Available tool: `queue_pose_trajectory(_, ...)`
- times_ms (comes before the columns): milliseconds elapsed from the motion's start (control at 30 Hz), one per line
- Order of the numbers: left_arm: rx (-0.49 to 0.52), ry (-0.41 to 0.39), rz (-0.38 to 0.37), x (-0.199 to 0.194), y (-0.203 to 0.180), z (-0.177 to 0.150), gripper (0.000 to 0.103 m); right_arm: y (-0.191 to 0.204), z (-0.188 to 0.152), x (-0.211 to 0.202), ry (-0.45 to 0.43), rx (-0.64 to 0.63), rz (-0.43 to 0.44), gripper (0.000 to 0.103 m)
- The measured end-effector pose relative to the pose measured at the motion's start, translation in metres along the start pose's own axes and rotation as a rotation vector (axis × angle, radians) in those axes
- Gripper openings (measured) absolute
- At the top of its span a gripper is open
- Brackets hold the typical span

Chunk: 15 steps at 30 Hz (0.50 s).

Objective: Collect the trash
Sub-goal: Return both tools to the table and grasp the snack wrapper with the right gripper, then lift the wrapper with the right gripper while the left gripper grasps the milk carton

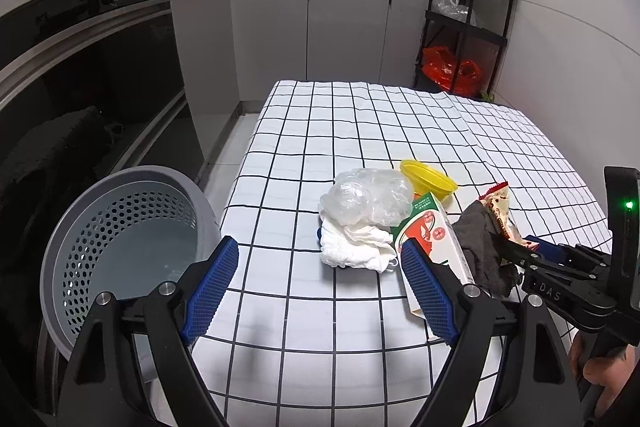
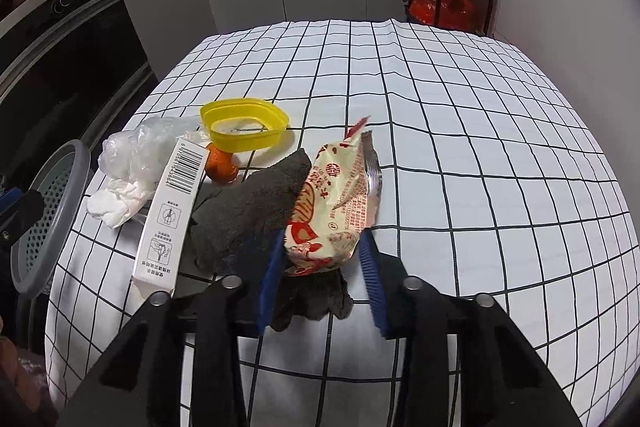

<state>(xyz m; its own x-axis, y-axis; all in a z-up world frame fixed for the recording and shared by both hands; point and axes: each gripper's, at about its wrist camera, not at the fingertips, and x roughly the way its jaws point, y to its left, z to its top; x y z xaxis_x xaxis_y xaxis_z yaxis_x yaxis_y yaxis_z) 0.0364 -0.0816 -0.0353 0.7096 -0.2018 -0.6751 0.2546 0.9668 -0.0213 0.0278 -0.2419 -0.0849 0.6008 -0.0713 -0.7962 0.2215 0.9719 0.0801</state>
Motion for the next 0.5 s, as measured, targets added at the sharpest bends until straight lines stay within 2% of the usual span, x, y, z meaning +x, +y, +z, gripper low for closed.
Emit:
queue_pose_trajectory(100, 0.004, 0.008, -0.007, 0.002, -0.002, -0.001, 0.082, -0.001, 0.000, -0.004, -0.005, 0.006, 0.013, 0.030)
queue_pose_trajectory(500, 0.030, 0.048, -0.064, 0.009, -0.026, -0.010, 0.085, -0.017, 0.011, -0.039, -0.097, 0.097, 0.047, 0.029)
